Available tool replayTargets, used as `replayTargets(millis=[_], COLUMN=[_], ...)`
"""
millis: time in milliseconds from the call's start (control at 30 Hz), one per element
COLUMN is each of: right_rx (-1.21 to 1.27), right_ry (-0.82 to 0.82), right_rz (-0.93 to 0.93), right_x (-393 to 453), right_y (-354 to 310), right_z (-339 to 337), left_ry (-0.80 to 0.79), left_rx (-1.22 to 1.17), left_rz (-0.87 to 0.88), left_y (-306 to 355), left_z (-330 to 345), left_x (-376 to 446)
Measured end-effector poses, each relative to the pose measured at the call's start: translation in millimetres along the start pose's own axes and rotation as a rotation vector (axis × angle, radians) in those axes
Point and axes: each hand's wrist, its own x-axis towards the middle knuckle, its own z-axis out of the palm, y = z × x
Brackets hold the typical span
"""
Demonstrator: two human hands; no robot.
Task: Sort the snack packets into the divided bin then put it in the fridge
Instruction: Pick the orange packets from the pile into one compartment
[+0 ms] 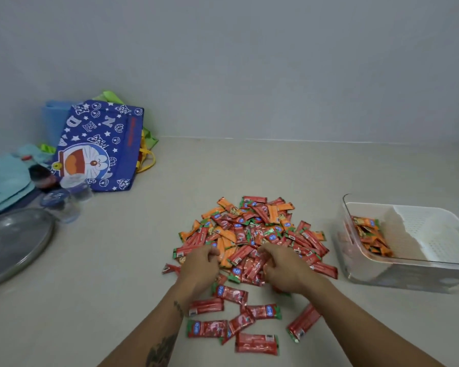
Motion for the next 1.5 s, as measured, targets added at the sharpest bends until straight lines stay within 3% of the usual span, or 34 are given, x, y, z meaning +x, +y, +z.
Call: replayTargets(millis=[267, 433, 533, 633, 700, 767, 867, 933, 1067, 1167, 1367, 1500], right_rx=[-0.153, -0.058, -0.148, -0.256, -0.190, -0.036, 0.126, 0.080, -0.171, -0.294, -0.284, -0.287], right_ry=[-0.031, 0.120, 0.072, 0.043, 0.021, 0.028, 0.164, 0.217, 0.100, 0.109, 0.116, 0.161], right_rz=[-0.058, 0.097, 0.242, 0.252, 0.261, 0.266, 0.199, 0.162, 0.185, 0.199, 0.275, 0.228], right_x=[-2, 6, 18, 27, 30, 31, 35, 43, 54, 53, 52, 48], right_y=[1, 7, 1, -7, -7, -7, -7, -6, -1, -1, 4, -2], right_z=[21, 19, 21, 30, 31, 26, 15, 11, 18, 27, 24, 17], left_ry=[0.027, -0.022, -0.086, -0.148, -0.158, -0.133, -0.108, -0.082, 0.027, 0.082, 0.085, 0.076], left_rx=[0.200, 0.268, 0.248, 0.244, 0.213, 0.163, 0.113, 0.069, 0.066, 0.073, 0.052, 0.029], left_rz=[0.061, -0.070, -0.115, -0.141, -0.123, -0.078, -0.012, 0.006, 0.028, 0.026, 0.032, 0.026], left_y=[4, 10, 11, 7, 4, 0, -4, -5, -2, 0, -7, -16], left_z=[38, 51, 50, 48, 46, 43, 39, 38, 38, 36, 30, 26], left_x=[41, 56, 63, 68, 68, 67, 65, 65, 57, 51, 51, 46])
